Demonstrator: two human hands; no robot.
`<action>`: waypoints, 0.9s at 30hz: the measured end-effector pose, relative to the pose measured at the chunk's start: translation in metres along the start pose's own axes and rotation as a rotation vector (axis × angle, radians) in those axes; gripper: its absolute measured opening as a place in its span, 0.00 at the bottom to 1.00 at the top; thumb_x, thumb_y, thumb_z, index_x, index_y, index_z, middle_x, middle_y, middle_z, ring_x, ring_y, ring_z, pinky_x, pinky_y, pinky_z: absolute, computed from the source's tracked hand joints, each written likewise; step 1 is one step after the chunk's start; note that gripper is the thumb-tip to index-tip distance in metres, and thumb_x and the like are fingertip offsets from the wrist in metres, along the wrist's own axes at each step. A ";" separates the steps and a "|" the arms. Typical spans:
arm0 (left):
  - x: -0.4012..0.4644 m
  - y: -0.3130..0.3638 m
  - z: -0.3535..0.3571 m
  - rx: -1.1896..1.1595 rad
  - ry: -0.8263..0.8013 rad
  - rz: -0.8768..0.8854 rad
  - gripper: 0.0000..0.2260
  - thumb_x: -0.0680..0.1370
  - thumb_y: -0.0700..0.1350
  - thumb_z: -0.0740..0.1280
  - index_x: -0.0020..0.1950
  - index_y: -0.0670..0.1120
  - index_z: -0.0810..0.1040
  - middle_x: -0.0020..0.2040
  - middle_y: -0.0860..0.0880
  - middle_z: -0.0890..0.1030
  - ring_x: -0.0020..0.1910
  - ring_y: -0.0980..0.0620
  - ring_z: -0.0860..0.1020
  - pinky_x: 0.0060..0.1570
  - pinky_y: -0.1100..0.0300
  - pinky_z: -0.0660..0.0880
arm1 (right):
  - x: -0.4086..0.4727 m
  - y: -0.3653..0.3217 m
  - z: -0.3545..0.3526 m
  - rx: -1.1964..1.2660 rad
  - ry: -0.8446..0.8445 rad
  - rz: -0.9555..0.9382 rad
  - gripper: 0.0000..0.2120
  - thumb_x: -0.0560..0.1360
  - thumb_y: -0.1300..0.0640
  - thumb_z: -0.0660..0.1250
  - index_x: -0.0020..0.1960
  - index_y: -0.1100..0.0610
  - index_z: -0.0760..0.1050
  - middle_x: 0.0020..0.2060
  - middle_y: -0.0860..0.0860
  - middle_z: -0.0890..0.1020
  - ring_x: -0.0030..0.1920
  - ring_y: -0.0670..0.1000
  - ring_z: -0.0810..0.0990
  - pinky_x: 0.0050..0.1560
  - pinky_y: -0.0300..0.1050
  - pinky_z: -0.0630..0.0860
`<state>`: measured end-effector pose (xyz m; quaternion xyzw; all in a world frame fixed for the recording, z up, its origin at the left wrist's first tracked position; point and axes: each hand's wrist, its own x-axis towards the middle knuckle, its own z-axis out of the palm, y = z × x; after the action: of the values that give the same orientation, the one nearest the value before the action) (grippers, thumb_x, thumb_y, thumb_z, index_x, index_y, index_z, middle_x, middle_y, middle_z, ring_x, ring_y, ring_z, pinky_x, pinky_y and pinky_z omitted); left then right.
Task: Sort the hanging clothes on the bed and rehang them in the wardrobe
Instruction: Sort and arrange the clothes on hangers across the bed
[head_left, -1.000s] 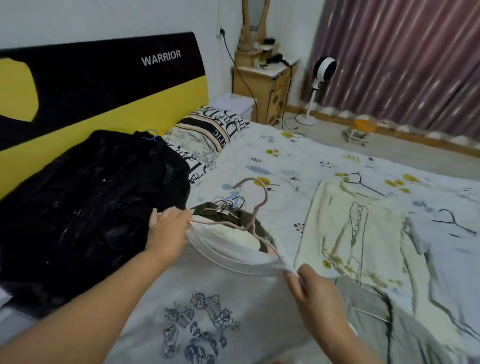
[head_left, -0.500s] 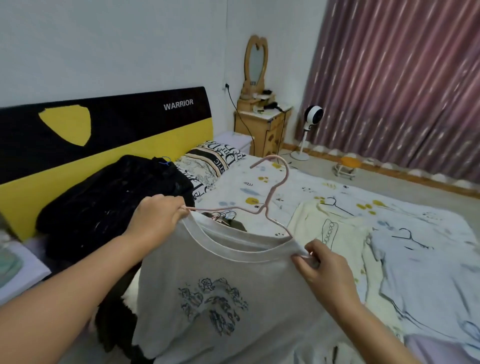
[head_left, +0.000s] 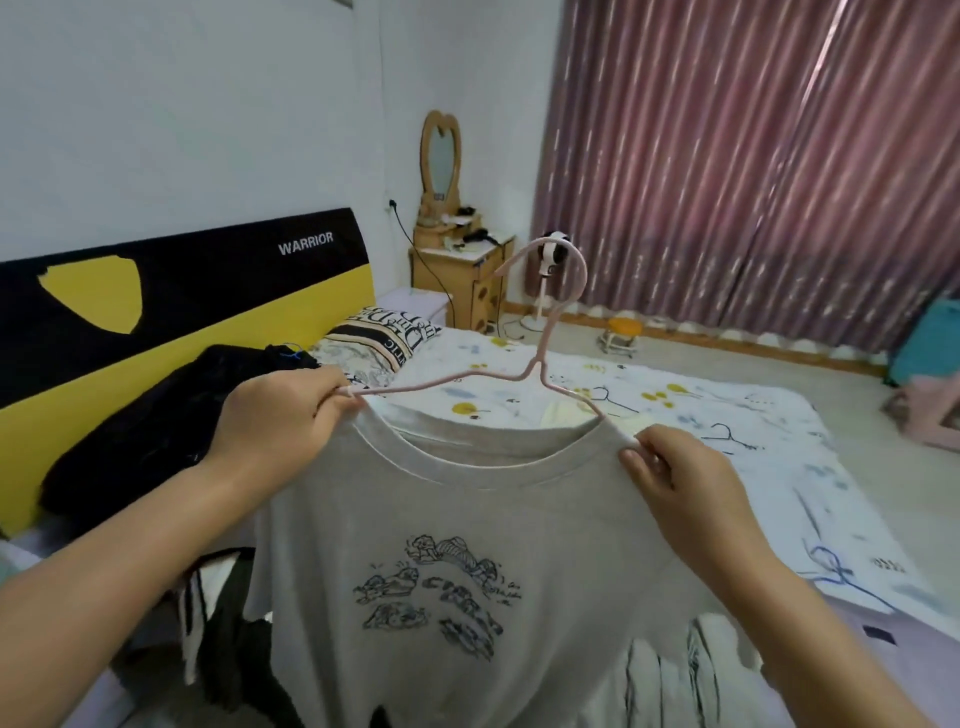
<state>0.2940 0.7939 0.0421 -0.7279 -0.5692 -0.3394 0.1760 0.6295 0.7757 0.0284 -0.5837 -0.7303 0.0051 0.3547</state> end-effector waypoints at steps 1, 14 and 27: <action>-0.006 0.001 -0.006 -0.019 -0.003 0.013 0.14 0.72 0.53 0.60 0.37 0.46 0.79 0.27 0.52 0.76 0.27 0.50 0.72 0.26 0.67 0.59 | -0.010 -0.005 -0.004 -0.007 0.031 0.009 0.20 0.76 0.59 0.64 0.31 0.49 0.58 0.28 0.45 0.65 0.31 0.42 0.64 0.33 0.32 0.59; -0.064 0.062 -0.038 -0.330 -0.134 0.176 0.11 0.68 0.54 0.65 0.33 0.47 0.77 0.24 0.55 0.73 0.24 0.57 0.70 0.25 0.67 0.61 | -0.163 -0.025 -0.063 -0.088 0.261 0.227 0.11 0.75 0.58 0.64 0.36 0.53 0.67 0.30 0.43 0.67 0.32 0.42 0.66 0.34 0.35 0.62; -0.096 0.236 0.004 -0.626 -0.249 0.439 0.19 0.69 0.61 0.59 0.29 0.46 0.73 0.21 0.56 0.67 0.23 0.55 0.67 0.23 0.62 0.63 | -0.283 0.050 -0.179 -0.322 0.323 0.543 0.12 0.74 0.64 0.67 0.35 0.54 0.69 0.30 0.42 0.68 0.36 0.52 0.68 0.36 0.31 0.61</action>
<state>0.5075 0.6595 0.0037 -0.8863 -0.2862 -0.3598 -0.0560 0.7851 0.4768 -0.0035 -0.7982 -0.4745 -0.1086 0.3549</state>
